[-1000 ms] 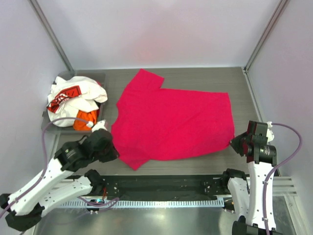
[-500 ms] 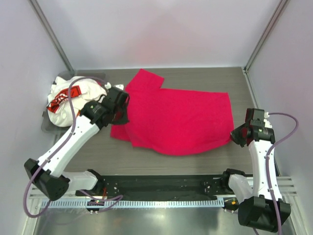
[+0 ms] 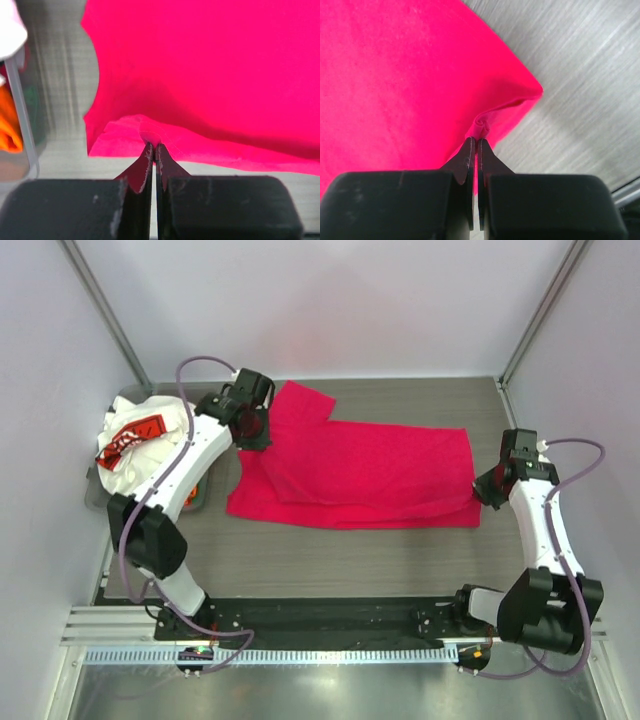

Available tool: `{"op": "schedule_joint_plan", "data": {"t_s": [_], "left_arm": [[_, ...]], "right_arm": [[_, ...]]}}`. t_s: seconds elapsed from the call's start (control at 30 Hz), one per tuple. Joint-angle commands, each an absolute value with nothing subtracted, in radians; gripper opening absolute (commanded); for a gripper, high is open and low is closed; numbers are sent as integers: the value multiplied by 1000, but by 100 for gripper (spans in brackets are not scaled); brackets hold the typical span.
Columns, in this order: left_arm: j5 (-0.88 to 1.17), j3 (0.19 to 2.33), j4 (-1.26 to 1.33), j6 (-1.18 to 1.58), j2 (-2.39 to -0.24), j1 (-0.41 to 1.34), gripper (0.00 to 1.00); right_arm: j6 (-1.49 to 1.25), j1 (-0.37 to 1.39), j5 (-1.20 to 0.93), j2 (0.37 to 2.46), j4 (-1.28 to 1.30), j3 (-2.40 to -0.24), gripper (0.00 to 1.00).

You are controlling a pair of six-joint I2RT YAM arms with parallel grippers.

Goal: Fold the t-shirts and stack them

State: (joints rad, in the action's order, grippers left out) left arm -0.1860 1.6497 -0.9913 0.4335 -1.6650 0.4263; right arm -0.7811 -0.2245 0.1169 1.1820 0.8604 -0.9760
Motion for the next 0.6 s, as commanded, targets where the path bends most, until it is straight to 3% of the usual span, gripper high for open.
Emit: {"op": "schedule_joint_plan", "data": {"t_s": [0.0,0.37,0.43,0.47,0.5,0.53,0.57], "left_arm": [[-169,1768,-983,373,-1719,404,0],[-222,2017,-1081,351,-2057,339,0],[-215,2077,-1100,373,-2104,318,5],[-195,2103,-1126,379,-2129,308,12],[-175,2182,-1158,388,-2190,289,23],[-149,2233,-1201,396,-2213,282,50],[-152,2276,-1279,399,-2230,279,57]], "right_arm": [[-773,-222,143,1245,786,-1023,1],[-741,-224,129,1515,713,-1149,1],[-685,-225,111,1577,710,-1213,25],[-675,-235,104,1624,712,-1232,85],[-672,-244,103,1638,725,-1247,99],[-660,-253,92,1644,732,-1265,100],[-660,-262,91,1643,744,-1264,100]]}}
